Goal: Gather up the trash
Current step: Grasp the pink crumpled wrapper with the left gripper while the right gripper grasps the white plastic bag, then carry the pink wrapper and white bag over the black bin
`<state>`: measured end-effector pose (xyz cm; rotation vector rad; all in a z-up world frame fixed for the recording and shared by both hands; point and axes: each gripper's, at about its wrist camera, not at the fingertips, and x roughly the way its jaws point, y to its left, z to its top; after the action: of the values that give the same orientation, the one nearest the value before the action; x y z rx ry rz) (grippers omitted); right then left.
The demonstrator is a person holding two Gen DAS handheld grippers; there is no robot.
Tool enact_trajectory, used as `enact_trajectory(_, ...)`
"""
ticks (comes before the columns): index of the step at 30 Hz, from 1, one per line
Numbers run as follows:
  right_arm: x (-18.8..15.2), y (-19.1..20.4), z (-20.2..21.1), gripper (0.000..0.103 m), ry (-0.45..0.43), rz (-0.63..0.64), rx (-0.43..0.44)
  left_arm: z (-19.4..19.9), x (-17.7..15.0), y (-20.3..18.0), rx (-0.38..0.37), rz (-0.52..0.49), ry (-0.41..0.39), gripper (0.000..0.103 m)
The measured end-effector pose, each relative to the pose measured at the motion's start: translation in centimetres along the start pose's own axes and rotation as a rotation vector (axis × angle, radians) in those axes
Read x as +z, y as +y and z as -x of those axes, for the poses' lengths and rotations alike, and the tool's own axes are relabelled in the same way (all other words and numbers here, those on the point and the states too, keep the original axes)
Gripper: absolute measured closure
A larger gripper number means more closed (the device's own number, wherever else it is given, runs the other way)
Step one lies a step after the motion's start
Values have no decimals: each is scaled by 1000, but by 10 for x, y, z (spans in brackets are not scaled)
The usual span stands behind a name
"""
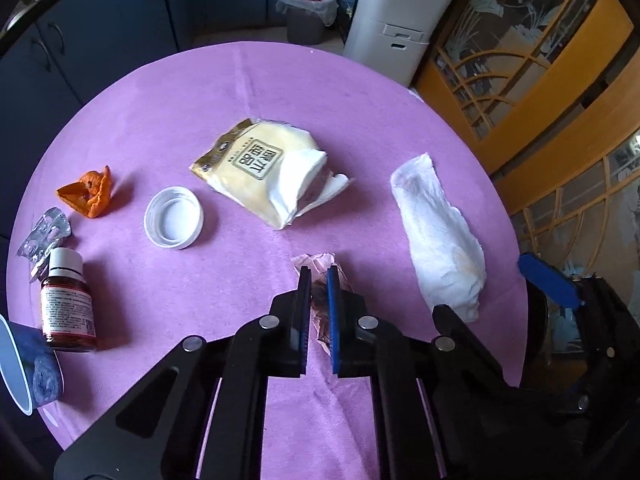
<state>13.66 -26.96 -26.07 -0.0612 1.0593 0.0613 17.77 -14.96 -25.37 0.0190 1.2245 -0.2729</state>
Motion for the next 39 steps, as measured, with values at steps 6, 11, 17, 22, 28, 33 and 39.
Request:
enact_trajectory(6, -3, -1, -7, 79, 32, -11, 13, 4, -1, 0, 10, 6, -11, 97)
enact_trajectory(11, -8, 0, 11, 82, -13, 8, -37, 10, 0, -7, 9, -6, -30, 100)
enact_trajectory(17, -14, -12, 35, 82, -55, -16, -64, 22, -2, -26, 7, -40, -64, 100)
enact_trajectory(22, -21, -24, 54, 82, -86, -38, -92, 37, -6, -46, 2, -77, -99, 100)
enact_trajectory(28, -35, -42, 79, 82, -123, -76, -117, 49, -11, -76, -8, -133, -130, 100)
enact_trajectory(33, -53, -64, 95, 82, -140, -122, -148, 56, -16, -105, -22, -184, -146, 100)
enact_trajectory(39, -74, -95, 108, 82, -150, -191, -182, 60, -23, -145, -42, -254, -159, 100)
